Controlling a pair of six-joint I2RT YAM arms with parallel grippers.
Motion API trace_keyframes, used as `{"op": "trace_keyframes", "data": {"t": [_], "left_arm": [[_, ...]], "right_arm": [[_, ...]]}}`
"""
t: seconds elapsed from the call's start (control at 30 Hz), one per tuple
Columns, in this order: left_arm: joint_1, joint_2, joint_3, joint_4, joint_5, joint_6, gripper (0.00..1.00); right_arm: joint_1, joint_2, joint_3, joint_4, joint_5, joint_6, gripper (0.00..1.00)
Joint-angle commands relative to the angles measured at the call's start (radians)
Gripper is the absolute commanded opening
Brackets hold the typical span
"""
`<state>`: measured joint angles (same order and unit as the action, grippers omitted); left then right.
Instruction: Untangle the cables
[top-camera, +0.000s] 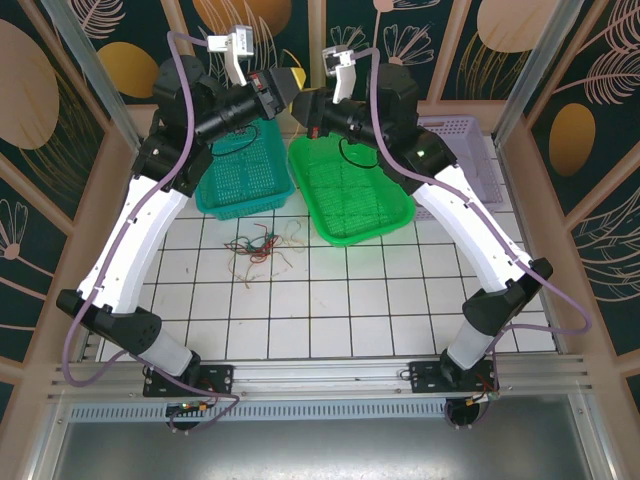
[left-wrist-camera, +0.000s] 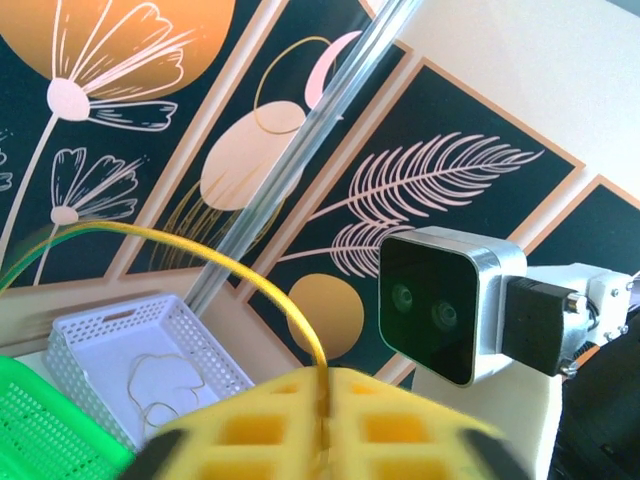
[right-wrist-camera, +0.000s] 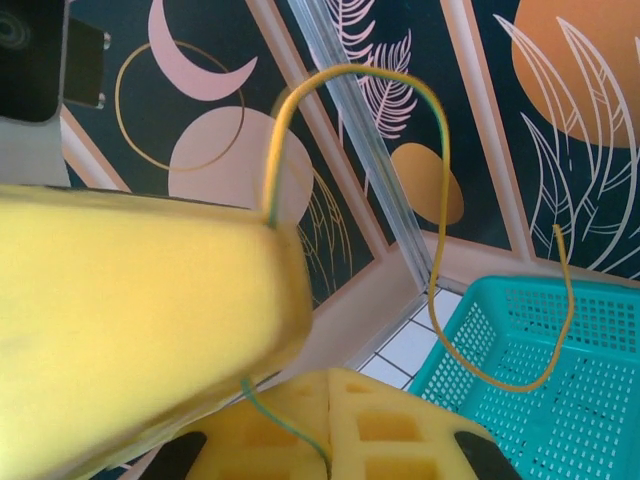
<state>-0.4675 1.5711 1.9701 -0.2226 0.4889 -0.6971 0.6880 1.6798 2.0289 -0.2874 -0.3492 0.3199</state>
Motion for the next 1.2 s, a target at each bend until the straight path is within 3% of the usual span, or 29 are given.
{"op": "trace_keyframes", "data": {"t": [0.0, 0.03, 0.23, 0.4, 0.5, 0.67, 0.8, 1.0, 1.17], "left_arm": [[0.000, -0.031, 0.017, -0.024, -0.082, -0.001, 0.55], [0.000, -0.049, 0.010, -0.036, -0.138, -0.002, 0.65], [0.001, -0.177, -0.110, -0.098, -0.417, -0.056, 0.90], [0.003, -0.278, -0.274, -0.160, -0.583, -0.109, 0.87], [0.010, -0.331, -0.405, -0.221, -0.644, -0.215, 0.78], [0.015, -0.399, -0.716, -0.120, -0.561, -0.492, 0.72], [0.011, -0.401, -0.940, 0.139, -0.371, -0.741, 0.72], [-0.006, -0.331, -0.992, 0.173, -0.178, -0.793, 0.73], [-0.011, -0.330, -1.060, 0.222, -0.133, -0.867, 0.75]], "right_arm": [[-0.004, -0.030, 0.051, 0.039, 0.003, 0.038, 0.00], [-0.004, -0.034, 0.060, 0.037, 0.012, 0.050, 0.00], [-0.007, -0.012, 0.182, -0.007, 0.056, 0.091, 0.00], [-0.021, 0.046, 0.350, -0.071, 0.083, 0.111, 0.00], [-0.027, 0.061, 0.411, -0.077, 0.093, 0.111, 0.00], [-0.044, 0.045, 0.415, -0.039, 0.066, 0.127, 0.00], [-0.047, 0.033, 0.405, -0.044, 0.058, 0.128, 0.00], [-0.048, -0.003, 0.306, 0.015, 0.035, 0.130, 0.00], [-0.051, -0.001, 0.263, 0.057, 0.012, 0.133, 0.00]]}}
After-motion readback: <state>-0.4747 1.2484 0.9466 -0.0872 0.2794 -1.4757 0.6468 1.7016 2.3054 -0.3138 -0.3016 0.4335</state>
